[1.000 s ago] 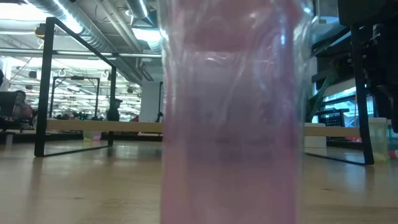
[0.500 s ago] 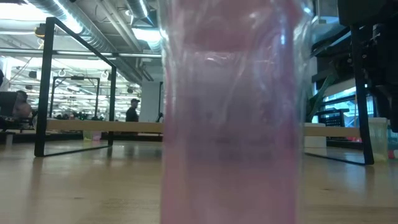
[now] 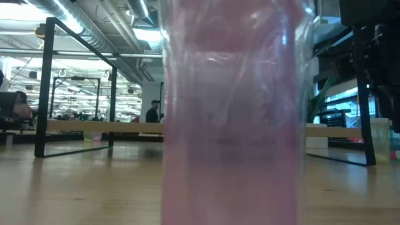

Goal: Pick and place medicine bottles onto shelf by color
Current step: Put the middle right blue pill bottle on the shelf

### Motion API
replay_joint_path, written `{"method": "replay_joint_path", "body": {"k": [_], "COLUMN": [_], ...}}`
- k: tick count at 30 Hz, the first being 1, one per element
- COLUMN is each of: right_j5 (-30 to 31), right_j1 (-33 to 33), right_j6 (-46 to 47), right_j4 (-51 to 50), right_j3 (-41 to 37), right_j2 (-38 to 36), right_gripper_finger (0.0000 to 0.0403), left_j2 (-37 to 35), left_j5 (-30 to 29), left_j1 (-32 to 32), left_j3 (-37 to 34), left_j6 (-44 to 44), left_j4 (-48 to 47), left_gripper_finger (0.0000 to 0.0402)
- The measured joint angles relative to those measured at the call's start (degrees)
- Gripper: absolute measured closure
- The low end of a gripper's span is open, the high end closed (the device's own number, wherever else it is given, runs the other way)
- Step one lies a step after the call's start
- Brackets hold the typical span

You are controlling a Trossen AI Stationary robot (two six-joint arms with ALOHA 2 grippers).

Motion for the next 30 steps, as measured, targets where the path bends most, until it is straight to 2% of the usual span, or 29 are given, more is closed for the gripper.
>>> {"method": "replay_joint_path", "body": {"k": [10, 30], "right_j5": [-0.05, -2.12], "right_j1": [0.00, 0.00], "right_j6": [0.11, 3.45], "right_j4": [-0.31, -3.29], "right_j3": [-0.10, 1.11], "right_j2": [-0.59, -9.66], "right_gripper_finger": [0.0270, 0.0270], "left_j2": [0.00, -0.01], "left_j5": [0.00, 0.00], "left_j1": [0.01, 0.00], "left_j3": [0.00, 0.00], "left_j6": [0.00, 0.00], "left_j4": [0.00, 0.00], "left_gripper_finger": [0.0401, 0.0401]}}
